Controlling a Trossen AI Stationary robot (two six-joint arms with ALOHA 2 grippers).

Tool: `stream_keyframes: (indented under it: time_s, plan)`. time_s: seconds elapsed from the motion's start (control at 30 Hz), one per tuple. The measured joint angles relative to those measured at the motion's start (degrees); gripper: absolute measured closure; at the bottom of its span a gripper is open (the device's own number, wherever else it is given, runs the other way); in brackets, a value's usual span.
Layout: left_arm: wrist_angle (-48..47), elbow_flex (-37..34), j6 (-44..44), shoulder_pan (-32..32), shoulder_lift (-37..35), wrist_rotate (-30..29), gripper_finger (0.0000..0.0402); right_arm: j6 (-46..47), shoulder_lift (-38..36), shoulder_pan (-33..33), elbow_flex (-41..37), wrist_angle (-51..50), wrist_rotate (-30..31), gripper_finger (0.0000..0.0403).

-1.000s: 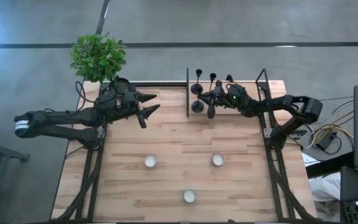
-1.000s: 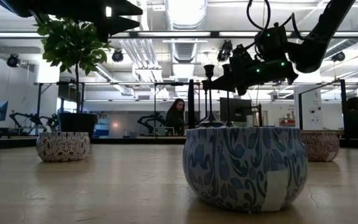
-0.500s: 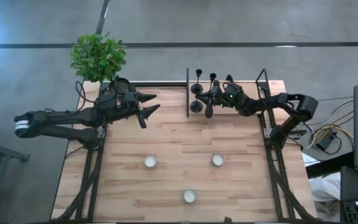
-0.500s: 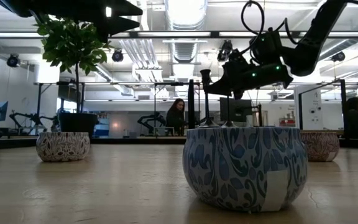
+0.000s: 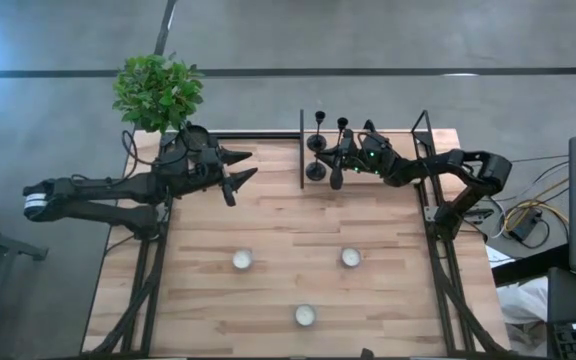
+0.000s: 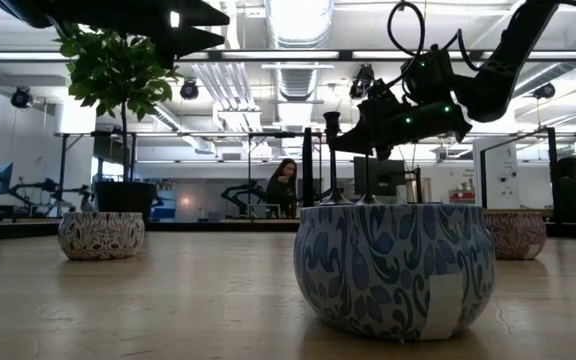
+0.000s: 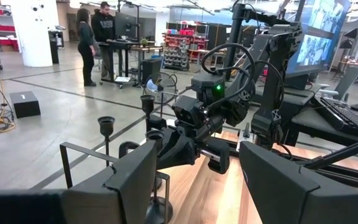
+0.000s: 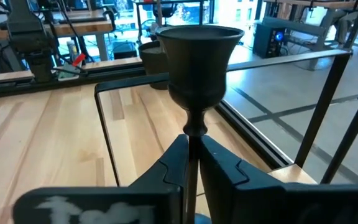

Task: Pick & Place candle stick holders
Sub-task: Put the black candle holder on the shelf, then put the top right pink scented candle on the shelf

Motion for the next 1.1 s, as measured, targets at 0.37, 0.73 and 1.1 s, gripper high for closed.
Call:
stream_keyframes:
  time_s: [0.37, 0.73, 1.1]
  plan:
    - [0.07, 0.00, -0.02, 0.00, 0.02, 0.00, 0.0165, 0.21, -0.19, 0.04, 0.73, -0.05, 0.16, 0.0314]
    - [0.07, 0.00, -0.02, 0.00, 0.02, 0.01, 0.0165, 1.93, -0.64, 0.05, 0.73, -1.14, 0.18, 0.0255]
    - [0.01, 0.00, -0.04, 0.00, 0.02, 0.02, 0.0165, -0.23, -10.21, 0.05, 0.67, -22.48, 0.16, 0.0230]
